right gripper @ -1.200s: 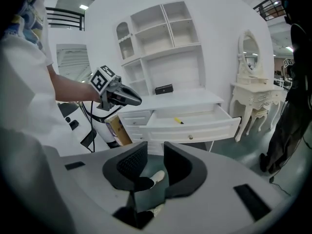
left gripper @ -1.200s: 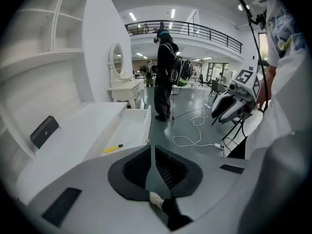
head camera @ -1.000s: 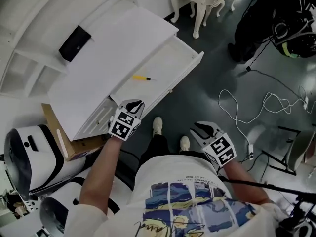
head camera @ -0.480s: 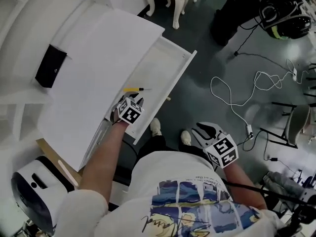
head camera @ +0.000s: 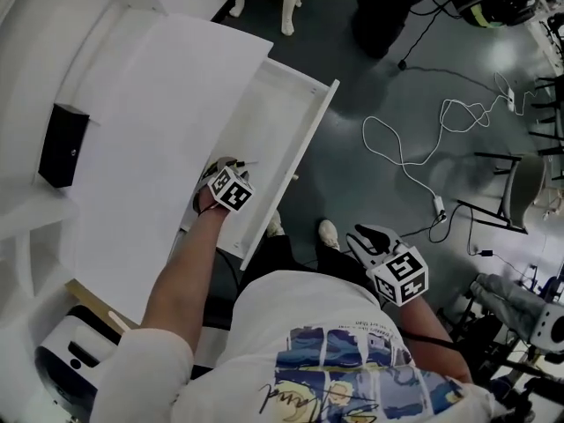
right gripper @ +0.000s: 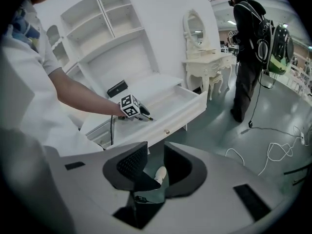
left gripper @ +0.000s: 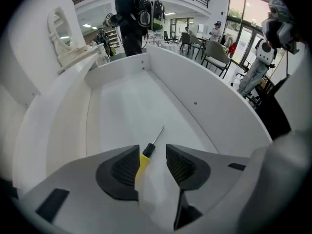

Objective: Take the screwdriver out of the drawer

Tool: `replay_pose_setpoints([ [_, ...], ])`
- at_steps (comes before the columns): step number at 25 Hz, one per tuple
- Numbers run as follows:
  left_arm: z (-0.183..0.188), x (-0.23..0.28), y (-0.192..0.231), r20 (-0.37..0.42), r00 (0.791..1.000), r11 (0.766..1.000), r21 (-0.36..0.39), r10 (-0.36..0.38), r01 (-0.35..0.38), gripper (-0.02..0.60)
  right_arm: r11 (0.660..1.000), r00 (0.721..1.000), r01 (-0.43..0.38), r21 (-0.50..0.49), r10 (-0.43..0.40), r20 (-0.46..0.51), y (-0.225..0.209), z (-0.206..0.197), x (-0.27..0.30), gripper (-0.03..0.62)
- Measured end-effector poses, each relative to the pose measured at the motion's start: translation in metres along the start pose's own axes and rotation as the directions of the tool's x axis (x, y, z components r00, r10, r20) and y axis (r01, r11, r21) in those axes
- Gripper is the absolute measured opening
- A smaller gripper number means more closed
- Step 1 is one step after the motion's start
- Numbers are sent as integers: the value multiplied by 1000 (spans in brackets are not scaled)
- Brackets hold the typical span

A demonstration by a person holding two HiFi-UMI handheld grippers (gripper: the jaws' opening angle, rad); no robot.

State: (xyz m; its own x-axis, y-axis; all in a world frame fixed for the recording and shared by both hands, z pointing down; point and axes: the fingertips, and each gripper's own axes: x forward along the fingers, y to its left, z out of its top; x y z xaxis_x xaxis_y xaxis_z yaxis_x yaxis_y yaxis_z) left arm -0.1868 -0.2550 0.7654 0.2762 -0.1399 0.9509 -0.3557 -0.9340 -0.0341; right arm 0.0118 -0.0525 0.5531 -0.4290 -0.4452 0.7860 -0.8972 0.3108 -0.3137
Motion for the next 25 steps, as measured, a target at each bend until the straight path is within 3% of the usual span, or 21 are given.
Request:
replay_pose_setpoints([
  [7, -5, 21, 0, -61, 998, 1000, -13, -29, 28, 170, 999, 1000, 3, 46, -2, -18, 4, -6, 3, 118],
  [14, -8, 31, 4, -90, 995, 995, -88, -54, 46, 170, 998, 1000, 0, 69, 2, -26, 1, -10, 3, 110],
  [18, -8, 32, -1, -96, 993, 992, -108, -76, 66, 137, 998, 1000, -3, 70, 5, -24, -2, -9, 3, 106],
  [25, -12, 28, -2, -93, 991, 972, -222, -96, 74, 110, 998, 1000, -10, 64, 11, -14, -8, -7, 2, 103],
])
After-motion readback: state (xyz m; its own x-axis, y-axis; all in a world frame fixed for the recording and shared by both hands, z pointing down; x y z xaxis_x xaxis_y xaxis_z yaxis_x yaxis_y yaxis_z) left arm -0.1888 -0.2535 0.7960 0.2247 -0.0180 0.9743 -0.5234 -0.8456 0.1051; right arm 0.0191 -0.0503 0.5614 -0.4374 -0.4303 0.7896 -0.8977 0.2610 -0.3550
